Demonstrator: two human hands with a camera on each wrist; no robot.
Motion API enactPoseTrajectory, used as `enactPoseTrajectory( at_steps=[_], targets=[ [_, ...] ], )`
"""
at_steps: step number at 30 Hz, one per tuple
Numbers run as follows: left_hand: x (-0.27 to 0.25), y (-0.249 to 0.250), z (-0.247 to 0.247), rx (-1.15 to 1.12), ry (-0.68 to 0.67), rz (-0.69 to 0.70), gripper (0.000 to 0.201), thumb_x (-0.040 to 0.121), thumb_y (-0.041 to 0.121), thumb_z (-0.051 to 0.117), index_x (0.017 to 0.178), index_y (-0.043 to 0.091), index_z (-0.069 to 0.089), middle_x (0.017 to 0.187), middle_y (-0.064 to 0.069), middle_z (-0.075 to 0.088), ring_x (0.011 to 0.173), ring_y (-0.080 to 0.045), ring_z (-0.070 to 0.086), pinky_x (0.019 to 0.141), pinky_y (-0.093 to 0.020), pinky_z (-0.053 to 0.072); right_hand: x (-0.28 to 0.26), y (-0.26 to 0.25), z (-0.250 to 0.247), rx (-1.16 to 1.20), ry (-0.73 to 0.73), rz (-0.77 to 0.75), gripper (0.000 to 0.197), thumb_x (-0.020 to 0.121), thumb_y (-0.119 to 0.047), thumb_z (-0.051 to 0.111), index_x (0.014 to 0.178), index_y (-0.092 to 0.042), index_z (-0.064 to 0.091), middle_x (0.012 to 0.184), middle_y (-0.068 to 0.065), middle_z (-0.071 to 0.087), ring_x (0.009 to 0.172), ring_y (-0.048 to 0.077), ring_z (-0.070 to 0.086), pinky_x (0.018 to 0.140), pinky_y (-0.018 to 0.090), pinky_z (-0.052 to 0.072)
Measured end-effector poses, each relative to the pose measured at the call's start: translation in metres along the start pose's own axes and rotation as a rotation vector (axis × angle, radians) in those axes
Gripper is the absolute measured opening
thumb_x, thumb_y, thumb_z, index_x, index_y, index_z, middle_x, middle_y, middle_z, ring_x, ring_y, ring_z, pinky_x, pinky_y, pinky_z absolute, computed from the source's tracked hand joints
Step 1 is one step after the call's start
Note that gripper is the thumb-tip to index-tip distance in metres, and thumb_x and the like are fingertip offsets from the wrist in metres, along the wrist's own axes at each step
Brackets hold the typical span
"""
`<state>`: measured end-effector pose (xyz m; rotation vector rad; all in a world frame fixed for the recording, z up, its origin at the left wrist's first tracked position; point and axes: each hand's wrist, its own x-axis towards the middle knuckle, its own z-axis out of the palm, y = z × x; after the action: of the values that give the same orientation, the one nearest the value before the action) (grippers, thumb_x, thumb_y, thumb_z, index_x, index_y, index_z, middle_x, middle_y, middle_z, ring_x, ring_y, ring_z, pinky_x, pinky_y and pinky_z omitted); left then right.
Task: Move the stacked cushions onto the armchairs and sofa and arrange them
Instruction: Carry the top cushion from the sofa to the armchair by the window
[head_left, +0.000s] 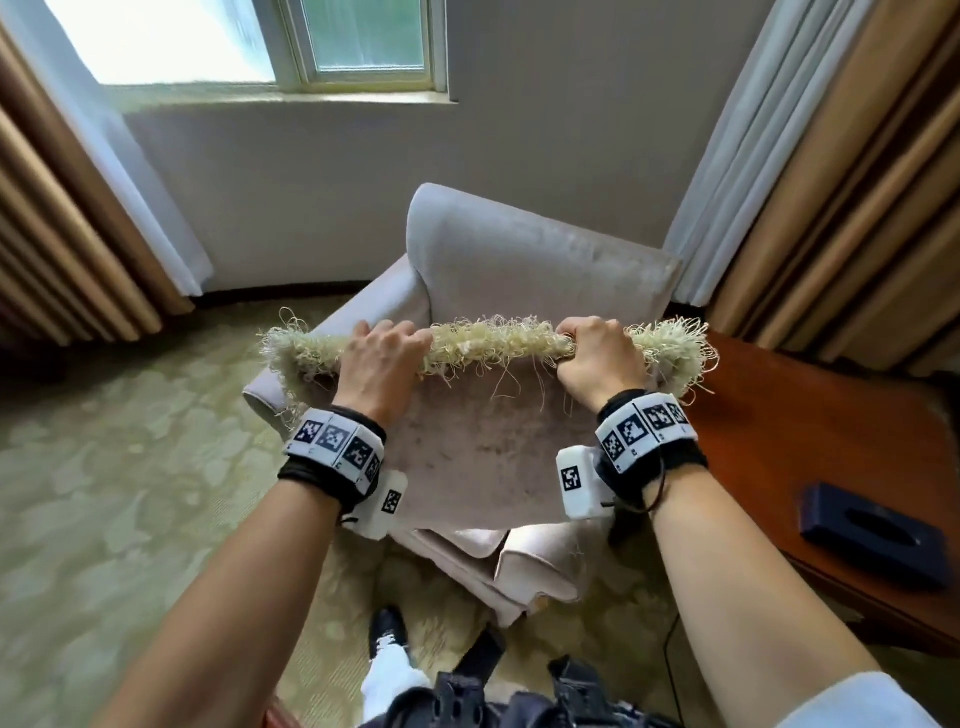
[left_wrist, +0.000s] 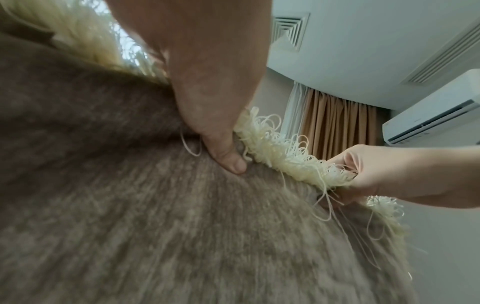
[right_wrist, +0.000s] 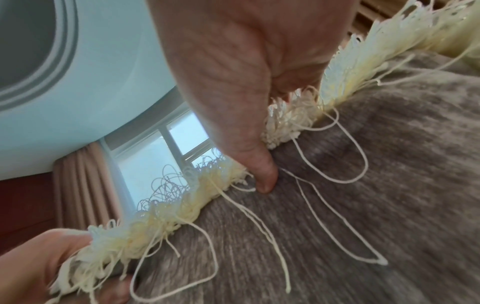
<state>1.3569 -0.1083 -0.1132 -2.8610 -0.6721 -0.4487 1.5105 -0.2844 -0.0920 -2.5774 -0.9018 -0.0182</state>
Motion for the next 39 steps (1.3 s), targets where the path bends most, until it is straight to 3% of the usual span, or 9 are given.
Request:
enactPoseTrajectory(
  at_steps=[9,16,21,25,28,33,39],
  targets=[
    [0.112,-0.113,0.055,-0.091,-0.053,0.196,0.024,0.069,-0.002,0.062,0.081,0.018,0.061,0.081,-0.002,0.067,0.078,-0.028,0.063,0.075,-0.037,0.038,0.103,-0.072,0.053,-0.02,0.005,0.193,0.05,0.072,-0.003,0.059,0.114,-0.029,0.069,0.108,0.011,0.072,0.101,0.035,0.065,0.081,0.036,0.053],
    [0.194,-0.153,0.084,-0.152,-0.065,0.316,0.025,0.064,-0.003,0.068,0.071,0.018,0.059,0.074,-0.002,0.067,0.071,-0.026,0.063,0.065,-0.031,0.03,0.161,-0.092,0.073,-0.055,0.017,0.292,0.049,0.072,-0.005,0.06,0.113,-0.029,0.069,0.105,0.011,0.073,0.097,0.035,0.067,0.08,0.037,0.055],
    [0.249,-0.167,0.101,-0.184,-0.067,0.356,0.026,0.058,-0.004,0.07,0.062,0.017,0.056,0.067,-0.003,0.069,0.062,-0.026,0.065,0.064,-0.03,0.026,0.215,-0.095,0.083,-0.057,0.014,0.316,0.047,0.072,-0.005,0.059,0.111,-0.03,0.07,0.102,0.011,0.072,0.095,0.036,0.067,0.078,0.037,0.056],
    [0.292,-0.172,0.125,-0.185,-0.086,0.345,0.02,0.067,0.0,0.067,0.066,0.018,0.059,0.072,-0.002,0.072,0.062,-0.024,0.064,0.068,-0.031,0.023,0.266,-0.085,0.094,-0.024,0.023,0.316,0.046,0.073,-0.004,0.06,0.11,-0.028,0.071,0.103,0.012,0.072,0.095,0.036,0.067,0.078,0.037,0.056],
    [0.32,-0.174,0.145,-0.192,-0.056,0.322,0.023,0.065,0.001,0.071,0.062,0.019,0.057,0.068,-0.001,0.071,0.058,-0.022,0.064,0.069,-0.032,0.02,0.303,-0.076,0.105,0.004,0.026,0.319,0.047,0.073,-0.001,0.059,0.11,-0.027,0.071,0.104,0.012,0.073,0.095,0.035,0.067,0.076,0.034,0.054],
    [0.359,-0.166,0.17,-0.216,-0.1,0.316,0.025,0.062,-0.003,0.071,0.063,0.018,0.058,0.072,-0.003,0.072,0.065,-0.024,0.065,0.07,-0.033,0.024,0.339,-0.056,0.119,0.042,0.009,0.361,0.044,0.075,0.0,0.06,0.108,-0.026,0.072,0.102,0.011,0.073,0.092,0.034,0.067,0.072,0.03,0.052],
    [0.397,-0.153,0.21,-0.195,-0.186,0.368,0.026,0.064,0.001,0.07,0.063,0.023,0.056,0.069,0.004,0.07,0.07,-0.021,0.066,0.073,-0.035,0.04,0.355,-0.031,0.139,0.079,-0.013,0.465,0.047,0.074,-0.001,0.058,0.109,-0.029,0.071,0.096,0.01,0.074,0.088,0.033,0.068,0.069,0.03,0.052]
  ],
)
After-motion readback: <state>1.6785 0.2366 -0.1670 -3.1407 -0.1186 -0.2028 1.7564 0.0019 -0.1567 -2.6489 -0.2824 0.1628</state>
